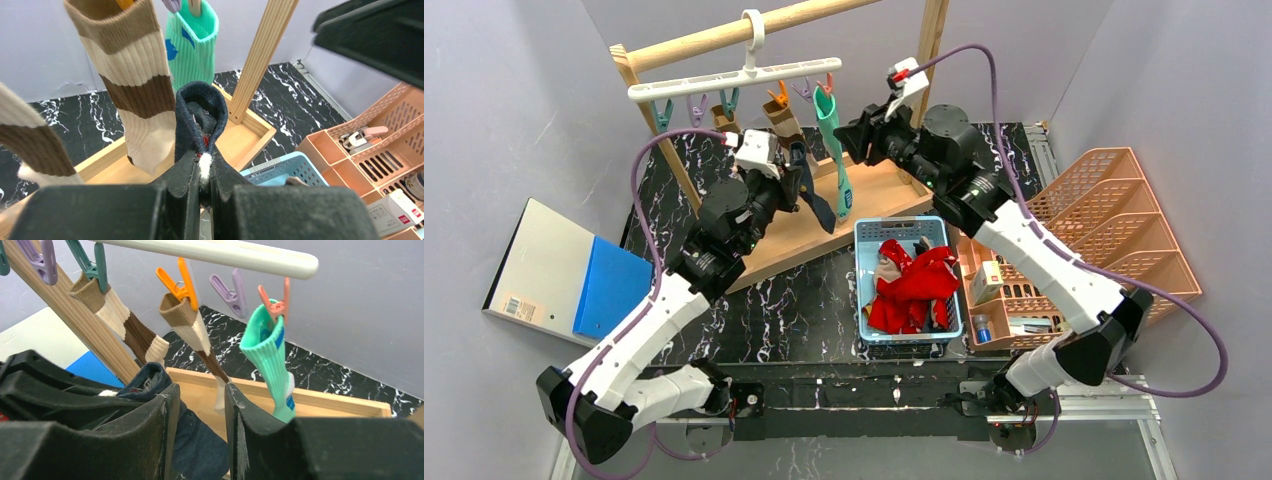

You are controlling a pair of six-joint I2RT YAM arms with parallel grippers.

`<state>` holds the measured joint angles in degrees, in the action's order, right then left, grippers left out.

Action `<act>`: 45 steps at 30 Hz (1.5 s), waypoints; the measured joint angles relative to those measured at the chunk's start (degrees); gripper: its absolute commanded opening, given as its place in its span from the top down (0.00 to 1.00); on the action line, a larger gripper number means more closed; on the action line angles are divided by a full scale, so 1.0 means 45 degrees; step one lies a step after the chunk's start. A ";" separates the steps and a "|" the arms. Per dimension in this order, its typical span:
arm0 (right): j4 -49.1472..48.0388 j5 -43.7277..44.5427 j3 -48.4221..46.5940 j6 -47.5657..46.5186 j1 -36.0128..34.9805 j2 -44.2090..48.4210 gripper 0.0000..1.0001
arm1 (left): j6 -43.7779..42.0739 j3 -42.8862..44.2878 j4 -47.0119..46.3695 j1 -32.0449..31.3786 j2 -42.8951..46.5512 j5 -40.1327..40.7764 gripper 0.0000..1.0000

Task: Clip the socks to the hanger
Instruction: Open the clamp at the hanger.

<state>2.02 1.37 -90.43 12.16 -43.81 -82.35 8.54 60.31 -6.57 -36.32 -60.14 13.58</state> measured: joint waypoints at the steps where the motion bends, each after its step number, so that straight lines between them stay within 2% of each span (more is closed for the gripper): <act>1: -0.0097 -0.0024 -0.0146 0.0000 -0.0068 -0.0223 0.51 | -0.0024 -0.0039 -0.0078 0.0029 0.0126 0.0044 1.00; 10: -0.1088 0.0282 -0.0782 -0.0568 -0.0219 -0.1744 0.43 | -0.0330 -0.0670 -0.0423 0.0044 0.1151 0.0272 1.00; 17: -0.3968 0.0311 0.0243 -0.1996 -0.0214 -0.1870 0.43 | -0.0466 -0.0937 -0.0792 0.0044 0.1180 0.0175 1.00; 24: -0.5557 -0.0325 0.0384 -0.3657 -0.0209 -0.2501 0.40 | -0.0539 -0.1355 -0.1093 0.0044 0.1175 0.0058 1.00; 28: -0.6052 -0.0500 0.0384 -0.4303 -0.0214 -0.2793 0.35 | -0.0520 -0.1598 -0.1311 0.0044 0.1190 -0.0058 1.00; 34: -0.6926 -0.0481 0.0384 -0.4799 -0.0214 -0.3371 0.23 | -0.0384 -0.2025 -0.1583 0.0044 0.1360 -0.0214 1.00; 45: -0.8505 -0.0024 0.0505 -0.5032 -0.0219 -0.4148 0.26 | -0.0282 -0.2497 -0.1632 0.0044 0.1889 -0.0219 1.00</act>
<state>-36.25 1.26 -88.16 -10.48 -44.80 -101.01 7.27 49.08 -13.91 -36.12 -51.64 12.60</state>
